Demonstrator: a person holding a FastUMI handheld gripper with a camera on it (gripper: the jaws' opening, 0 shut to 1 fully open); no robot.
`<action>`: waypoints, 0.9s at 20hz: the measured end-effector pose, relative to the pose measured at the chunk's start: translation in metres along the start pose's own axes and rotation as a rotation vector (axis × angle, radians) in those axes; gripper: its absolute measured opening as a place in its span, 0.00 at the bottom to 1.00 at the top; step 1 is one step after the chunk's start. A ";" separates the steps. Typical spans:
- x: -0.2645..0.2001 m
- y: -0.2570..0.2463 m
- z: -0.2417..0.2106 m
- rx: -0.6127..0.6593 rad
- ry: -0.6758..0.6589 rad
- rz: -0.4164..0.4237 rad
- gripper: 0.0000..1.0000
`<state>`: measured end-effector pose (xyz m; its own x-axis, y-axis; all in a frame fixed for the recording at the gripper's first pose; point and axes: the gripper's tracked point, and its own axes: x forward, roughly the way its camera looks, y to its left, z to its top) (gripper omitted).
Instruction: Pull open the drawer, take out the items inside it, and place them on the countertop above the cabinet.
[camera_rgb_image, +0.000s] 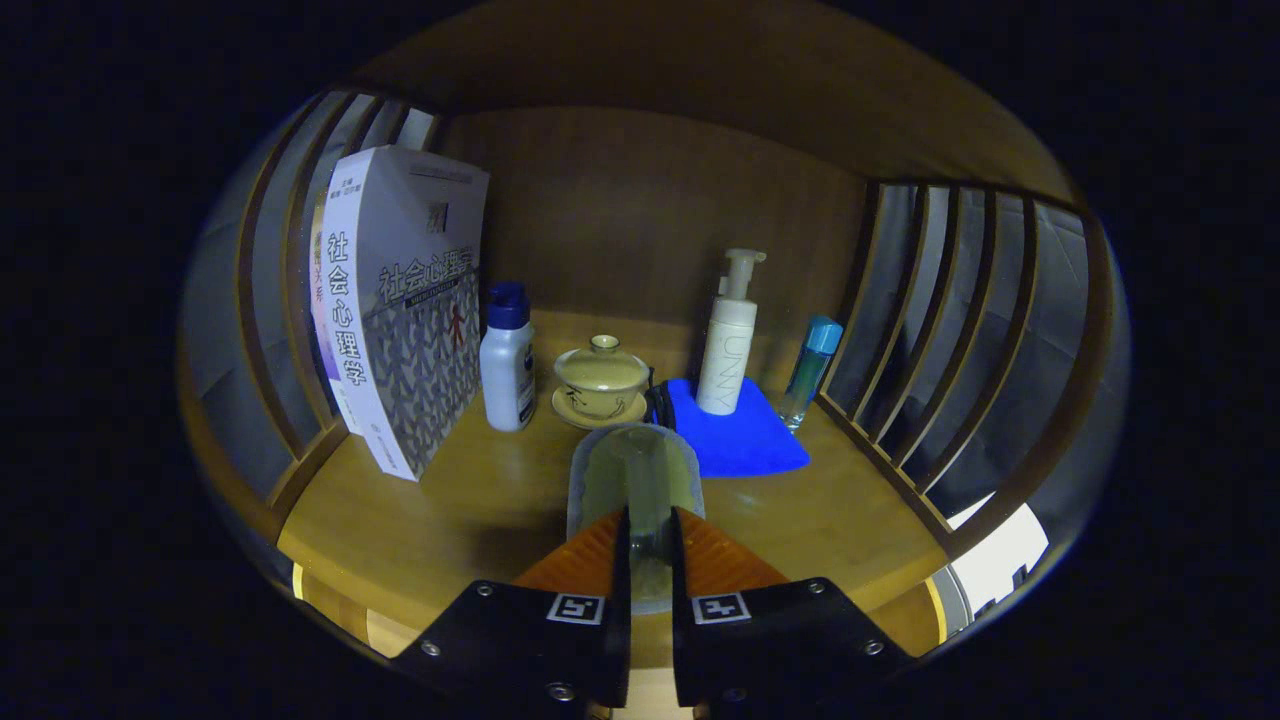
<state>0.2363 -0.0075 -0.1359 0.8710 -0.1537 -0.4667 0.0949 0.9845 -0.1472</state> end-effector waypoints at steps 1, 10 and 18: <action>0.001 0.000 0.000 0.000 -0.003 0.002 0.18; -0.020 0.018 -0.005 0.010 -0.045 0.095 0.69; -0.148 0.015 0.012 0.060 -0.316 0.182 0.95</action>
<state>0.1141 0.0314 -0.0587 0.9812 0.0489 -0.1869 -0.0556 0.9980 -0.0311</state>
